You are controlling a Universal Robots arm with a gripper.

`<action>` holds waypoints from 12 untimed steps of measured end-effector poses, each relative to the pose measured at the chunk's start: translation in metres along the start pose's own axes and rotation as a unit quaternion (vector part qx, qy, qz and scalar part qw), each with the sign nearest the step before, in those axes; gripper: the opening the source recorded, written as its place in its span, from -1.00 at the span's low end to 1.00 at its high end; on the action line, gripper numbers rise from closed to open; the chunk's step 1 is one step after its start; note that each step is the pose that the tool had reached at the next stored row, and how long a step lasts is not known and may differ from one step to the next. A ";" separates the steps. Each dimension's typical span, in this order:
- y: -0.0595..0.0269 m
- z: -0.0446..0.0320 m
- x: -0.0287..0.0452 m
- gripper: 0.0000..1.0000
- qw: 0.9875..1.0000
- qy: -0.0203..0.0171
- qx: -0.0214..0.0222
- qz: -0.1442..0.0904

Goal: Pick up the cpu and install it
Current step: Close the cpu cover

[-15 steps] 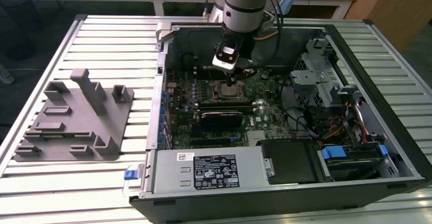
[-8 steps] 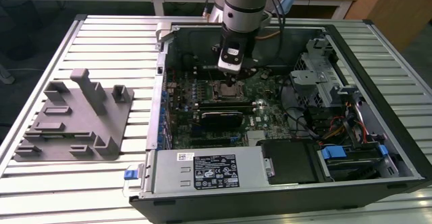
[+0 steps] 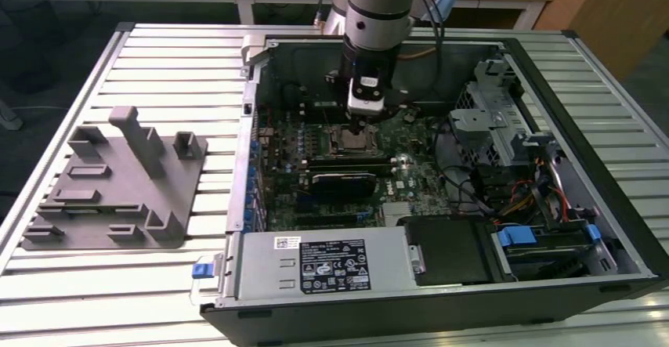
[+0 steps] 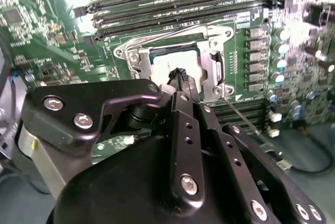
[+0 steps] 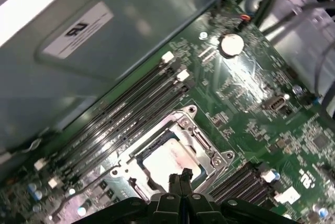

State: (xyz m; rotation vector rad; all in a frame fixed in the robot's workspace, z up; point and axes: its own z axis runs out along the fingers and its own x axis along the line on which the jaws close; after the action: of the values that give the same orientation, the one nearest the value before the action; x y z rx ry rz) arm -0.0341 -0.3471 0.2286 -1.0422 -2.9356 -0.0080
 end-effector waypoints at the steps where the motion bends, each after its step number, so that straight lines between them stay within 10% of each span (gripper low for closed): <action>1: 0.0000 0.0001 0.0000 -0.79 1.000 0.000 0.000 -0.009; 7: 0.0000 0.0004 0.0000 -0.79 0.998 0.000 0.002 -0.063; 12: 0.0000 0.0006 0.0000 -0.79 0.994 0.000 0.003 -0.109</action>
State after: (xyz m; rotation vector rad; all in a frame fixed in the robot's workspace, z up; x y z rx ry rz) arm -0.0341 -0.3471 0.2280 -0.7156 -3.0314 -0.0036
